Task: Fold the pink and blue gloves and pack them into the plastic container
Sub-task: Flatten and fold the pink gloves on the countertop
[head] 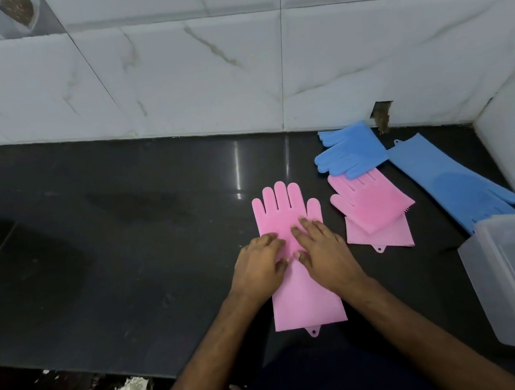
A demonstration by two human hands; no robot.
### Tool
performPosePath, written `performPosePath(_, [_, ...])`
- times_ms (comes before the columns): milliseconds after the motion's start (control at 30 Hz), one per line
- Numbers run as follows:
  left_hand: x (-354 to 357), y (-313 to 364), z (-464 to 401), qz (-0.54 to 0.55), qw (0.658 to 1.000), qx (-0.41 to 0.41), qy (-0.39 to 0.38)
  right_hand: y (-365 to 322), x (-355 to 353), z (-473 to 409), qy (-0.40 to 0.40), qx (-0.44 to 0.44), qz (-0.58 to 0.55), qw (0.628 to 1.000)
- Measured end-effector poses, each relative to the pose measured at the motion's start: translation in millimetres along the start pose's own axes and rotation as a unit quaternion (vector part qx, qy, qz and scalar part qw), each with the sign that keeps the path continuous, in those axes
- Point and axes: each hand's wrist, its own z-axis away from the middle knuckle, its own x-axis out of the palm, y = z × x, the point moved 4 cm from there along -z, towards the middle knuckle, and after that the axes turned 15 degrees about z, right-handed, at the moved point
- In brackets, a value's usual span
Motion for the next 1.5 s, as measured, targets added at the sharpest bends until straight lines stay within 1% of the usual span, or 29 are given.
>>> performPosePath(33, [3.7,-0.6,0.3,-0.02,1.0,0.003,-0.005,1.1,4.8,1.6,-0.011,-0.004,0.008,1.0])
performPosePath(67, [3.7,0.7,0.7,-0.016,1.0,0.009,0.012,3.2,5.5,2.8,-0.008,-0.004,0.008,1.0])
performPosePath(167, [-6.7,14.4,-0.7,0.029,0.994,0.032,0.105,13.9,-7.2,1.8,0.035,0.025,-0.008,0.999])
performPosePath(233, [-14.8,27.8,-3.4,0.021,0.985,0.061,0.157,26.1,-20.6,3.1,0.08,0.056,0.003,0.995])
performPosePath(333, [-29.8,44.9,-5.0,0.005,0.966,0.1,0.238,51.8,-41.7,12.5,0.16,0.12,-0.016,0.98])
performPosePath(400, [-31.5,48.9,-6.9,0.016,0.959,0.106,0.261,72.6,-45.4,18.6,0.177,0.168,-0.005,0.97])
performPosePath(500, [-18.2,49.7,-13.7,0.001,0.971,0.083,0.223,97.9,-36.4,19.8,0.115,0.219,0.03,0.969])
performPosePath(567, [-6.5,51.5,-15.7,-0.025,0.976,0.083,0.199,107.3,-27.7,19.9,0.077,0.231,0.031,0.97])
performPosePath(633, [1.8,53.6,-14.4,-0.033,0.977,0.092,0.191,110.6,-22.1,20.5,0.064,0.233,0.021,0.97])
performPosePath(767, [6.7,55.1,-12.0,-0.04,0.979,0.084,0.179,110.5,-17.4,20.6,0.077,0.227,0.016,0.971])
performPosePath(933, [4.5,55.1,-7.0,-0.044,0.983,0.038,0.175,115.4,-19.7,17.4,0.09,0.203,0.045,0.974])
performPosePath(1100, [4.8,60.6,-0.4,-0.015,0.984,0.018,0.177,121.5,-31.7,15.5,0.141,0.205,0.026,0.968])
performPosePath(1167, [6.3,63.8,2.6,0.01,0.985,0.016,0.169,119.9,-41.4,16.6,0.175,0.208,-0.012,0.962])
performPosePath(1267, [8.9,68.2,6.7,0.06,0.984,0.023,0.163,116.5,-64.2,22.3,0.25,0.216,-0.107,0.938])
performPosePath(1367, [10.6,74.3,9.5,0.138,0.977,0.038,0.156,110.6,-92.6,30.4,0.326,0.202,-0.143,0.912])
performPosePath(1433, [11.4,78.4,8.5,0.251,0.957,0.013,0.143,103.1,-111.5,34.7,0.357,0.179,-0.174,0.9])
performPosePath(1500, [11.5,82.1,5.6,0.375,0.917,-0.032,0.133,92.0,-125.1,38.1,0.36,0.152,-0.23,0.891])
